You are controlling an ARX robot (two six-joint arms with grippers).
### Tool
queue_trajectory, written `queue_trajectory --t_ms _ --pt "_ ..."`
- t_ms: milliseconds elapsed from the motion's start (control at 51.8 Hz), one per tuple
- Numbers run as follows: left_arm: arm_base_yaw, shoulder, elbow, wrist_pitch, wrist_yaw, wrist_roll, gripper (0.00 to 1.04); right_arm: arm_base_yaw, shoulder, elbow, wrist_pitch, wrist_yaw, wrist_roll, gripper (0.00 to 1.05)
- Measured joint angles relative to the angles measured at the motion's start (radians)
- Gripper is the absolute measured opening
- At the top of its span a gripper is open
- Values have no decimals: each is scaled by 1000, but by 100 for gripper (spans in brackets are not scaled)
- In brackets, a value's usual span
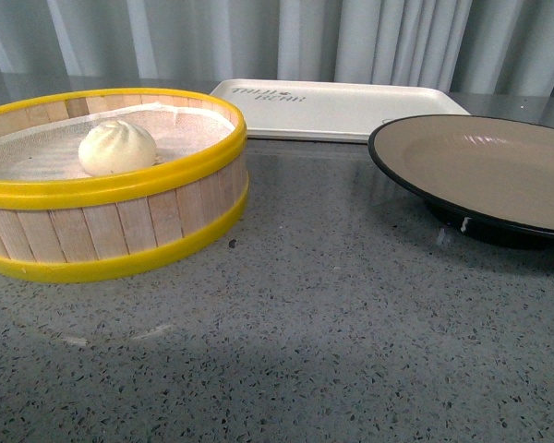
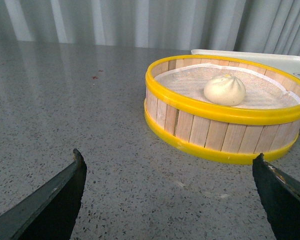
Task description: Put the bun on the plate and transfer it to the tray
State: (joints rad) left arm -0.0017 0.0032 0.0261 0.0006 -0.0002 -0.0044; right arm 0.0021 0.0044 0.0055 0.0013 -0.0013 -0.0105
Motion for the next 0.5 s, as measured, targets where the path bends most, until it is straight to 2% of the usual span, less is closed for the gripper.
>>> queue_trajectory --t_ms 502 --pt "0 0 0 0 0 0 98 0 0 0 0 0 0 96"
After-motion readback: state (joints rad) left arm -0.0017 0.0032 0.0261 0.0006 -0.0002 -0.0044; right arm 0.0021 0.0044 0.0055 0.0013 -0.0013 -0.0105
